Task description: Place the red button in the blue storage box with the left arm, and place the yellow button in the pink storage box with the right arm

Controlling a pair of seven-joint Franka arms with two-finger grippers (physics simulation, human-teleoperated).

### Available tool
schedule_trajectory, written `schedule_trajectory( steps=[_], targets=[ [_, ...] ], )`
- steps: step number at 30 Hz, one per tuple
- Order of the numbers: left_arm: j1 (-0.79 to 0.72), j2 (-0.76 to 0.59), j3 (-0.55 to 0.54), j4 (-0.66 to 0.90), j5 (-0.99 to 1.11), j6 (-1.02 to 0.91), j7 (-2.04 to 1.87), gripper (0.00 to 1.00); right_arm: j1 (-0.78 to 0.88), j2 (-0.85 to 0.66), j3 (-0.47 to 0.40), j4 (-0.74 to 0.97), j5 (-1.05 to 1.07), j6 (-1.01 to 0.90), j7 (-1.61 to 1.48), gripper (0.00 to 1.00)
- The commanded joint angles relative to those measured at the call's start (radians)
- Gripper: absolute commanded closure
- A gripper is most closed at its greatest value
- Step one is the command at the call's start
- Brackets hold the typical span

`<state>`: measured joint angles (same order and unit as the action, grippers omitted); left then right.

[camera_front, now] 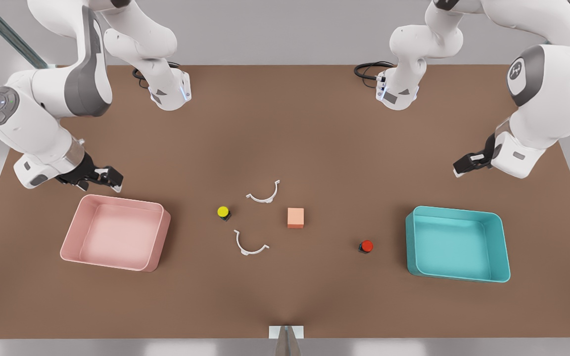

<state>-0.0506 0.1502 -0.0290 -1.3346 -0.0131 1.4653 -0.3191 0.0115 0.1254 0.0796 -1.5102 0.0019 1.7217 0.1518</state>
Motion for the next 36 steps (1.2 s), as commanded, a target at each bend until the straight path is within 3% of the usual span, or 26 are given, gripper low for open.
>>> schedule_trajectory(
  steps=[1, 4, 8, 11, 15, 19, 28, 31, 36],
  targets=[
    [-0.005, 0.009, -0.002, 0.002, 0.002, 0.003, 0.322, 0.00, -0.001, 0.002, 0.000, 0.001, 0.001, 0.004, 0.042, 0.00],
    [-0.126, 0.170, -0.002, 0.090, 0.004, 0.006, 0.321, 0.00, 0.013, 0.016, 0.011, -0.010, 0.001, 0.021, 0.043, 0.00],
    [-0.256, 0.362, 0.000, 0.100, 0.027, 0.352, 0.190, 0.00, 0.013, 0.022, 0.189, -0.251, -0.046, 0.283, 0.167, 0.00],
    [-0.270, 0.499, 0.004, 0.100, 0.027, 0.544, 0.112, 0.00, 0.022, 0.120, 0.276, -0.272, -0.051, 0.344, 0.336, 0.00],
    [-0.265, 0.603, 0.014, 0.097, 0.025, 0.665, 0.118, 0.00, 0.111, 0.230, 0.276, -0.263, -0.157, 0.418, 0.499, 0.00],
    [-0.265, 0.618, 0.020, -0.017, 0.044, 0.790, 0.118, 0.00, 0.166, 0.341, 0.276, -0.255, -0.223, 0.550, 0.614, 0.00],
    [-0.268, 0.723, 0.020, -0.041, 0.044, 0.793, 0.115, 0.00, 0.162, 0.457, 0.269, -0.262, -0.250, 0.648, 0.609, 0.00],
    [-0.268, 0.721, 0.018, -0.041, 0.044, 0.791, 0.114, 0.29, 0.151, 0.487, 0.269, -0.263, -0.250, 0.659, 0.608, 0.00],
    [-0.270, 0.717, 0.018, -0.040, 0.042, 0.785, 0.107, 0.41, 0.130, 0.487, 0.270, -0.300, -0.249, 0.659, 0.609, 0.00]
  ],
)
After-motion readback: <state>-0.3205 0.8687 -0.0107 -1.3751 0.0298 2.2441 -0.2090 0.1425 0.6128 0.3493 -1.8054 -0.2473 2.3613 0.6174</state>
